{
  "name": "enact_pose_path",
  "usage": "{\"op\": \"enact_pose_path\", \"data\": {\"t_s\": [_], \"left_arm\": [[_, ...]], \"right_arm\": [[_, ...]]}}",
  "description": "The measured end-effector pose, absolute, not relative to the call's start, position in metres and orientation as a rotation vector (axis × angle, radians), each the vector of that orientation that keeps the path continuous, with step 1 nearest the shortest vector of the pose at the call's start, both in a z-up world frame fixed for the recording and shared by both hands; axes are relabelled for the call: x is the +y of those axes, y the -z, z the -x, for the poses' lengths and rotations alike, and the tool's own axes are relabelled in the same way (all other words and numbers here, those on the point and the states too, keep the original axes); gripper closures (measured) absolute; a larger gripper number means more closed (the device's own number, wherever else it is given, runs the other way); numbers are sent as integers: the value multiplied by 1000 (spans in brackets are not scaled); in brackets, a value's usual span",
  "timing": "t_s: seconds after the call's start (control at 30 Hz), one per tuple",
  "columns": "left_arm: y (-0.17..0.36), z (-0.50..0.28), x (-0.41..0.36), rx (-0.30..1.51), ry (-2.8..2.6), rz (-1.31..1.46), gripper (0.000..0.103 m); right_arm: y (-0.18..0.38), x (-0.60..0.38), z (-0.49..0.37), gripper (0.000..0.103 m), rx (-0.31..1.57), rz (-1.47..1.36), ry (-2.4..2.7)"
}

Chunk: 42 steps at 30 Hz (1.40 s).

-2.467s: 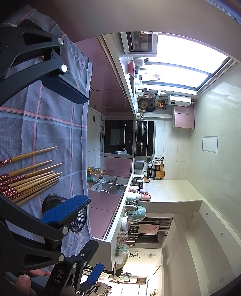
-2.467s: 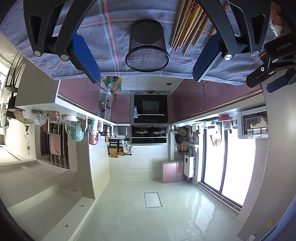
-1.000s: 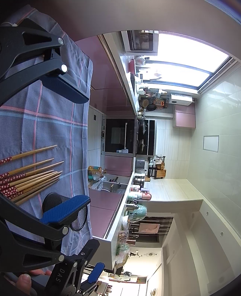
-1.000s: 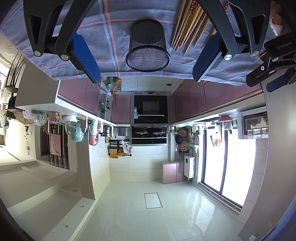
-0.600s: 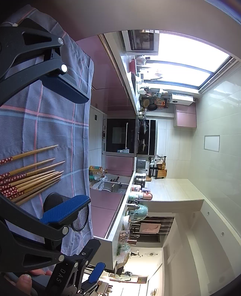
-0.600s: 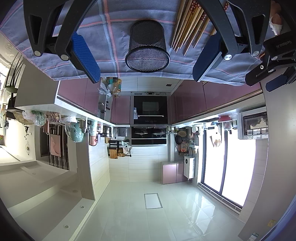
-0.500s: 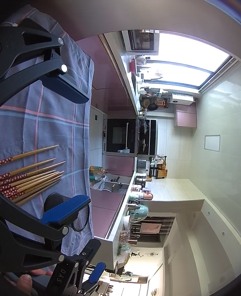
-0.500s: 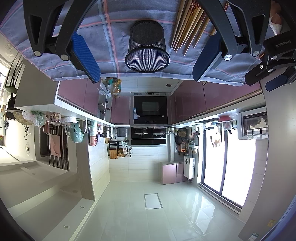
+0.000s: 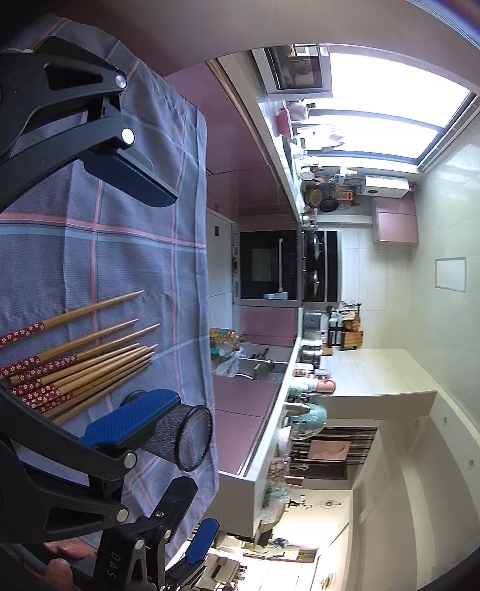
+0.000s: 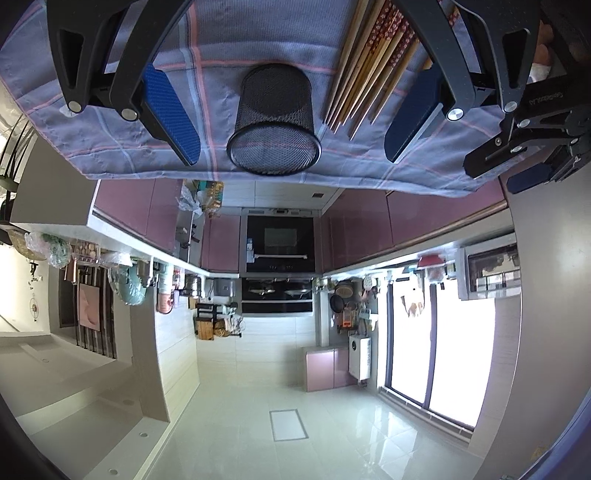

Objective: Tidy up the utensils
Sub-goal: 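Lower the left tool and grasp one bamboo chopstick while the right tool grasps another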

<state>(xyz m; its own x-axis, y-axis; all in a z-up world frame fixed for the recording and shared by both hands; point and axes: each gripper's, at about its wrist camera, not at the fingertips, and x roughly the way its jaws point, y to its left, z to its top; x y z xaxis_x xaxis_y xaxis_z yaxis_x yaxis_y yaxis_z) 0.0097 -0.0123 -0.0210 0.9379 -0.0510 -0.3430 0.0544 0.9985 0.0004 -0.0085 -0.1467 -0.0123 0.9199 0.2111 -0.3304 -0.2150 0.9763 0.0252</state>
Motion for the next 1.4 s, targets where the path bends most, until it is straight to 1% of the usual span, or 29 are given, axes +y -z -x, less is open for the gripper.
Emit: {"op": "enact_pose_path", "data": {"t_s": [0.1,0.13,0.2,0.27,0.3,0.33,0.37,0.43,0.47,0.5,0.53,0.57,0.67,0.73,0.77,0.8,0.93,1.0,1.07,1.1,1.13,1.17,1.2,1.23,1.3,1.4], "left_arm": [[35,-26,-9,455,77,-28,8],[40,-31,-8,492,91,-32,13],[53,-42,-6,553,108,-43,17],[63,-52,-4,613,128,-48,21],[69,-57,-3,640,136,-46,23],[75,-62,-3,670,150,-47,24],[80,-66,-3,697,160,-49,24],[91,-74,-5,743,170,-60,28],[95,-78,-7,762,177,-64,30],[99,-81,-8,781,182,-63,33],[103,-84,-8,801,189,-58,37],[106,-88,-9,818,195,-53,38],[112,-96,-10,858,202,-42,43],[115,-99,-10,880,208,-34,51],[117,-101,-10,889,211,-31,52],[117,-102,-10,891,212,-32,53],[117,-109,-15,897,229,-43,64],[117,-112,-17,898,232,-45,64],[117,-116,-19,899,232,-41,68],[116,-115,-20,900,236,-32,75],[116,-116,-20,902,236,-22,80],[116,-118,-20,903,236,-15,82],[116,-119,-21,903,234,-10,86],[116,-120,-20,903,234,-1,91],[117,-122,-19,903,233,21,93],[117,-121,-16,898,227,39,95]], "right_arm": [[29,-142,0,6,439,27,-276],[35,-141,-3,7,475,32,-289],[48,-138,-10,10,544,35,-315],[59,-134,-19,19,614,28,-324],[66,-133,-23,21,647,17,-331],[71,-132,-29,25,682,7,-335],[77,-131,-33,33,710,2,-335],[85,-126,-41,40,761,3,-341],[87,-124,-44,42,787,3,-344],[91,-122,-47,43,809,3,-349],[90,-119,-50,47,829,2,-357],[91,-117,-52,50,843,2,-365],[96,-113,-56,56,867,17,-367],[97,-110,-59,58,873,33,-359],[97,-108,-61,60,877,36,-358],[97,-108,-63,60,881,37,-357],[96,-103,-71,60,891,57,-350],[97,-102,-74,61,891,59,-348],[98,-102,-77,69,892,45,-346],[98,-103,-78,72,894,28,-354],[98,-106,-79,79,896,9,-356],[98,-108,-80,86,899,-6,-360],[99,-109,-79,91,901,-19,-365],[99,-110,-79,93,901,-30,-370],[100,-112,-78,93,900,-43,-375],[98,-115,-77,97,897,-68,-392]]}}
